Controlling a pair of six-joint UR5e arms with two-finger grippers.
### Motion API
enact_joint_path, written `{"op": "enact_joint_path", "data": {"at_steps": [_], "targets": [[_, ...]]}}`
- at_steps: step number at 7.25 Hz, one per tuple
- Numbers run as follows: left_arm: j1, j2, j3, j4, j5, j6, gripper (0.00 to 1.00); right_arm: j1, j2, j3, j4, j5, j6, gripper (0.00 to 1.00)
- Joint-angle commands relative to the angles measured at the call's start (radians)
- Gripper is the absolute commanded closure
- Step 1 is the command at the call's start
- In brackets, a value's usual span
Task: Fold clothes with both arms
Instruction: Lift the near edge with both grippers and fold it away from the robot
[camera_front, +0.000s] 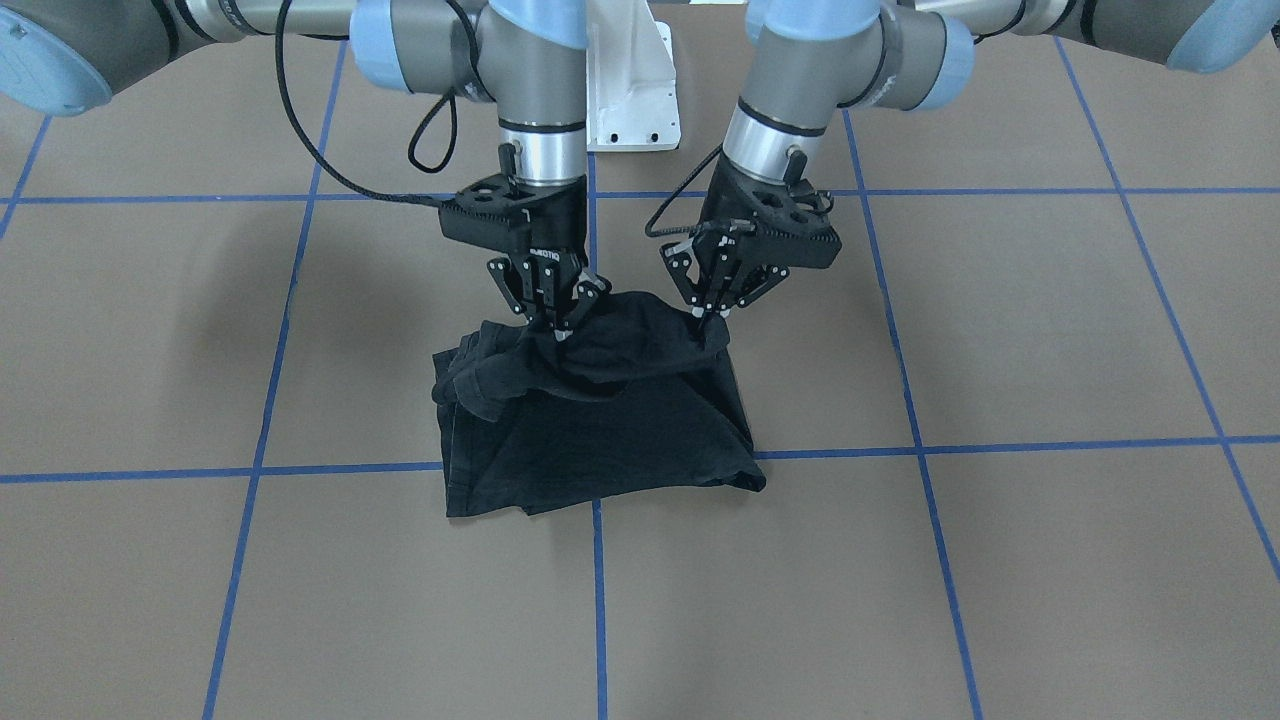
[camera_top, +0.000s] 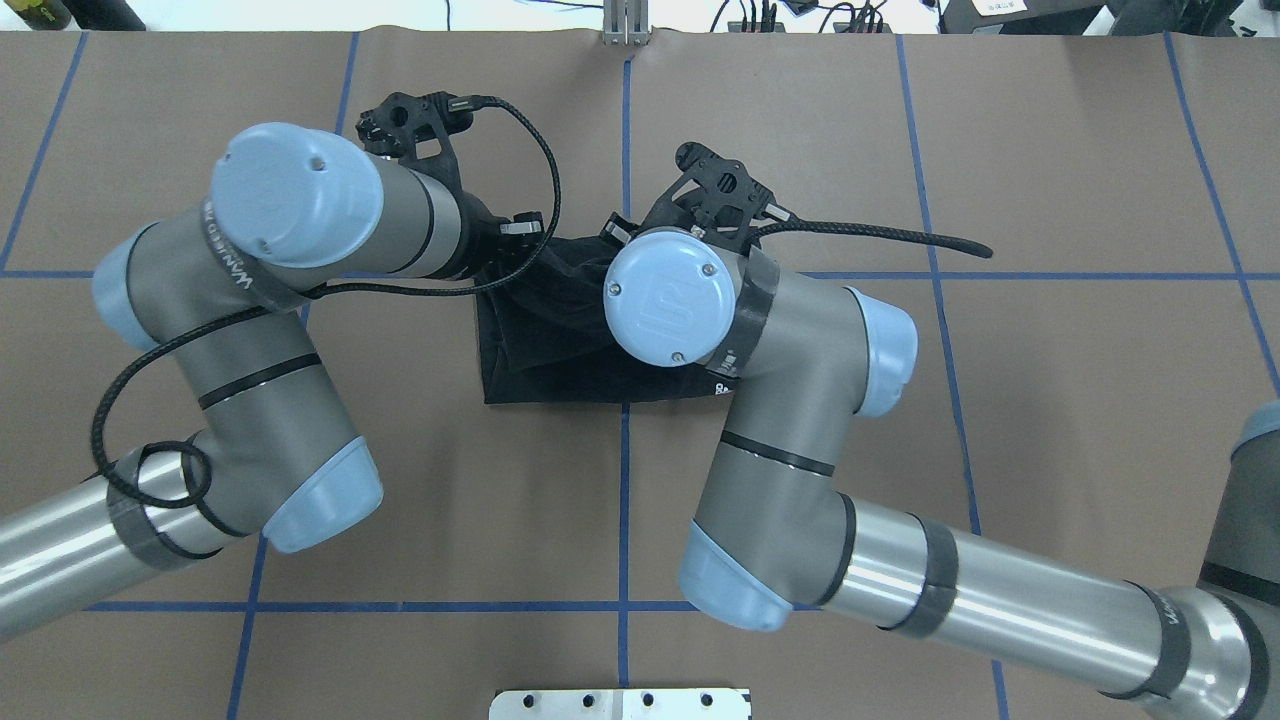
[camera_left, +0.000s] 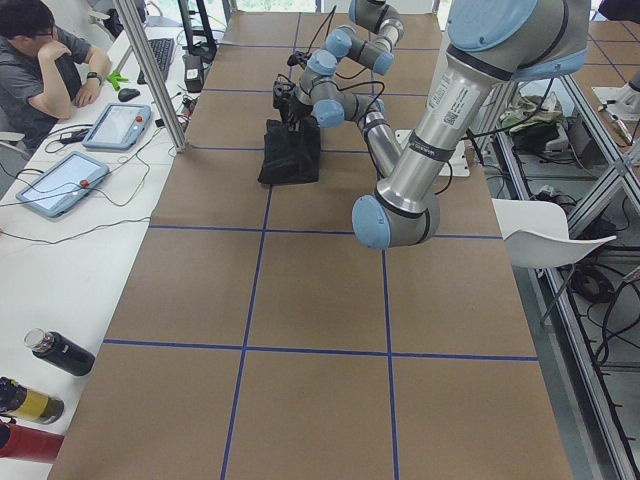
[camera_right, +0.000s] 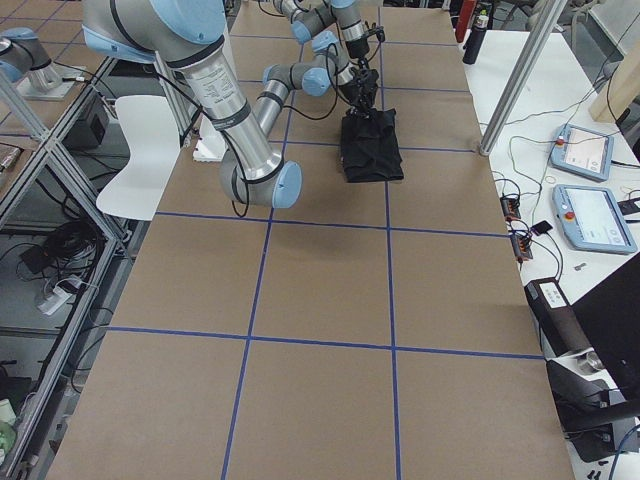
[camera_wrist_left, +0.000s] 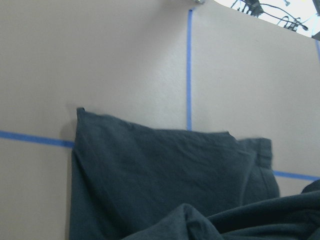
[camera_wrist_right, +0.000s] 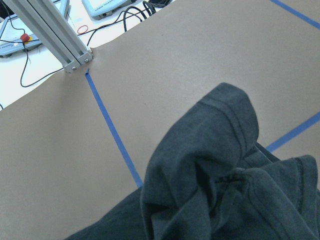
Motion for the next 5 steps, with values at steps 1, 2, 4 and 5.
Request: {"op": "enact_joint_path", "data": {"at_steps": [1,2,4,5], "targets": [[-0.056,-0.047,0.190,-0.066,0.001,0.101,1.00,0.059,0.094,-0.260,0.164,0.031,-0.085,1.00],[-0.061,-0.049,0.279,-0.167,0.001,0.122,1.00,0.094,0.092,-0.267,0.175,0.093,-0.153,1.00],[-0.061,-0.052,0.311,-0.233,0.000,0.156,0.01,0.125,0.089,-0.274,0.177,0.137,-0.217,0.01],[-0.072,-0.051,0.292,-0.236,-0.008,0.170,0.00,0.159,0.092,-0.271,0.177,0.204,-0.245,0.00]]}}
